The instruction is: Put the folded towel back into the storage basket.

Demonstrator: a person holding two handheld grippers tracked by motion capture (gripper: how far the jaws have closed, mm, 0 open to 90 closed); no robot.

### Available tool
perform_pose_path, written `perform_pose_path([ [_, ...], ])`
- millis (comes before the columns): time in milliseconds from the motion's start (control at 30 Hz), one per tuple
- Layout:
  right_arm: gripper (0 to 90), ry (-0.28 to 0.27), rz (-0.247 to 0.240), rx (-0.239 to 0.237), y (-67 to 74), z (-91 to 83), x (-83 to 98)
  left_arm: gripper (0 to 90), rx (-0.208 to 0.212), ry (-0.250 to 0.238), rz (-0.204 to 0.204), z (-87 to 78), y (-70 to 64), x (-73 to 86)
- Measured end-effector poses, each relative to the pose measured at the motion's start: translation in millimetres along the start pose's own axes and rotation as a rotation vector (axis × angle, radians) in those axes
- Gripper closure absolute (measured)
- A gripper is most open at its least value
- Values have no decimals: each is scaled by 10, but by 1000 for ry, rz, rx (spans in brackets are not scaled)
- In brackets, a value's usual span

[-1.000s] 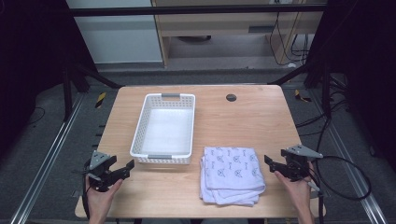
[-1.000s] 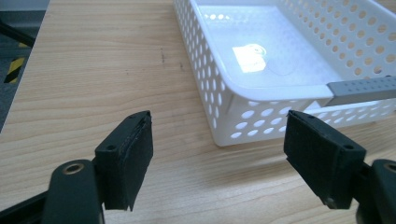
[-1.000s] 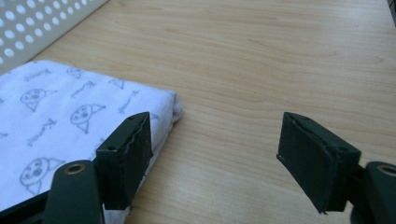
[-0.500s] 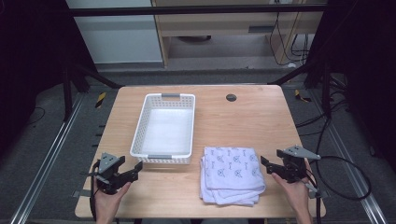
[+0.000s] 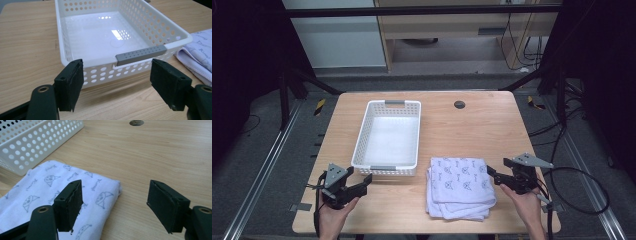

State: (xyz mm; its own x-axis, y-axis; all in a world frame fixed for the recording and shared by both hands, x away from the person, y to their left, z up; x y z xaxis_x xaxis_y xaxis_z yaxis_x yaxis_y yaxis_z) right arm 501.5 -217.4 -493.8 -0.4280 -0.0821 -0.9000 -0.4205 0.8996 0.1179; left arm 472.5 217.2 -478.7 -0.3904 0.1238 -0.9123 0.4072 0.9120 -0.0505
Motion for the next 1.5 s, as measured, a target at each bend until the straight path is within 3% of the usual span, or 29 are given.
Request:
perform_pose_path([
  [433, 272, -48, -1, -6, 8, -53, -279, 266, 30, -36, 12, -7, -162, -194],
  [967, 265, -98, -10, -15, 48, -44, -565, 269, 77, -59, 44, 137, -494, -391],
  [1500, 255, -95, 5, -16, 11, -17, -478, 273, 143, -49, 88, 374, -983, -469],
])
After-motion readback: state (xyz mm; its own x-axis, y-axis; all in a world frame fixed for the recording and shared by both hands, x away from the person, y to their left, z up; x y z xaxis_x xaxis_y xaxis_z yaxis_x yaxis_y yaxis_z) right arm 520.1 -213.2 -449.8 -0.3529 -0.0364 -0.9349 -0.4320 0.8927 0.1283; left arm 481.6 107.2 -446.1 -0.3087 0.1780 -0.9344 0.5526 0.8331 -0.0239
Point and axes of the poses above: each handheld gripper's, and its own axes: z roughly forward along the jaws, x roughly out of its underside, y roughly to its left, the point moved 9 cm from there along z, roughly forward along the jaws, and after that the axes turned 6 degrees about -y, right-handed, at the moved point
